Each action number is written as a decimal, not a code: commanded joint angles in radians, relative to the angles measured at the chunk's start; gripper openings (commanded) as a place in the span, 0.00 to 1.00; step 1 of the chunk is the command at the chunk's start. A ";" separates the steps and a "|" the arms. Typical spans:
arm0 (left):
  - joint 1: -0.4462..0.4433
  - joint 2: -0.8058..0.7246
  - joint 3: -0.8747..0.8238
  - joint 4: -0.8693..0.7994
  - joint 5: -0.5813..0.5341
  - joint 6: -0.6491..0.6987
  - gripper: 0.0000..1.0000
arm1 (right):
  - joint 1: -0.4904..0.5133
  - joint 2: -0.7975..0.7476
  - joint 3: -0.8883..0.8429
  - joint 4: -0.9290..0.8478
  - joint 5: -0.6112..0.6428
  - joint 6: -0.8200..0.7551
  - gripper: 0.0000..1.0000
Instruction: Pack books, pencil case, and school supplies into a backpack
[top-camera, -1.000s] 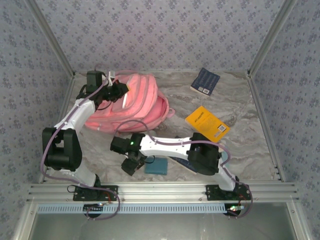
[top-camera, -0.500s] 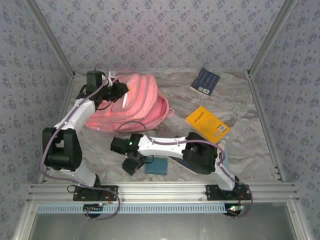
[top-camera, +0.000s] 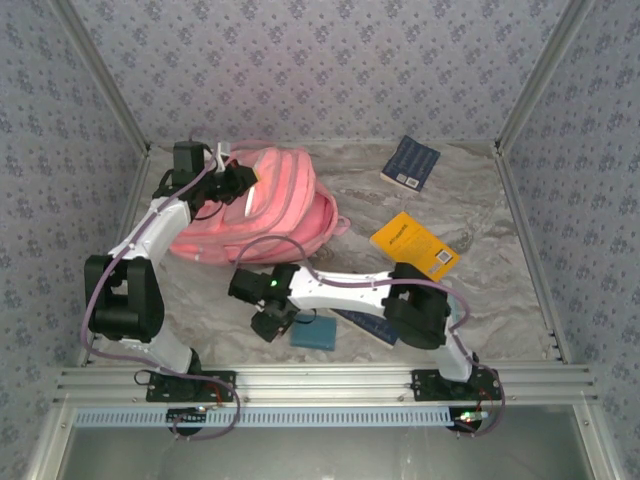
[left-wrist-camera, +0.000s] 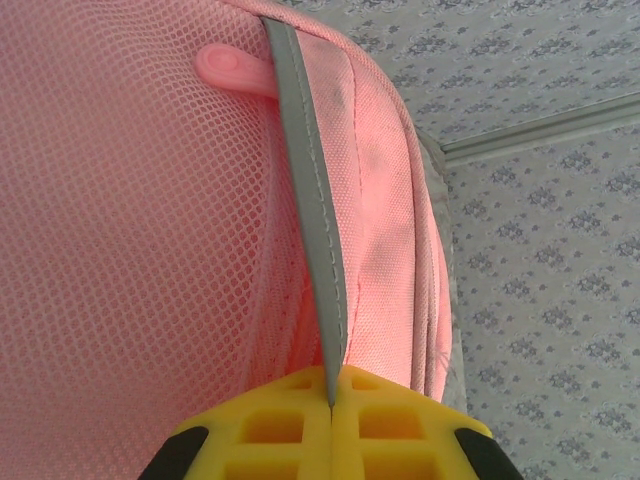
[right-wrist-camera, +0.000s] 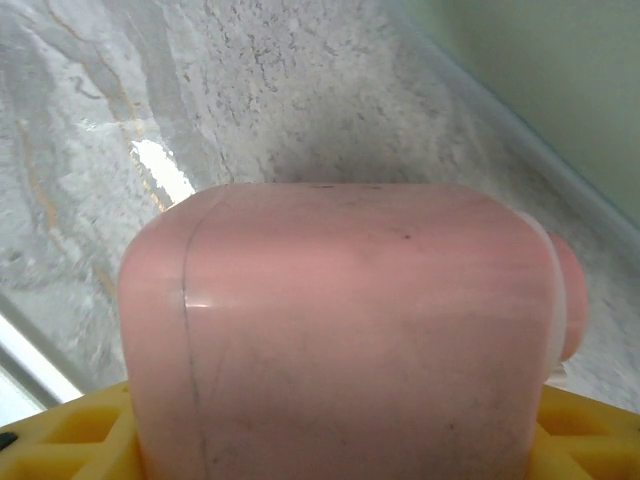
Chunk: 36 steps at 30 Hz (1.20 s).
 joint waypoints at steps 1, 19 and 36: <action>0.006 -0.013 0.025 0.036 0.039 0.003 0.00 | -0.028 -0.155 -0.058 0.045 0.038 0.012 0.47; -0.067 0.009 0.283 -0.179 0.114 0.173 0.00 | -0.558 -0.702 -0.545 0.427 -0.099 0.185 0.39; -0.072 -0.014 0.251 0.046 0.413 0.200 0.00 | -0.720 -0.313 -0.444 0.965 -0.524 0.485 0.42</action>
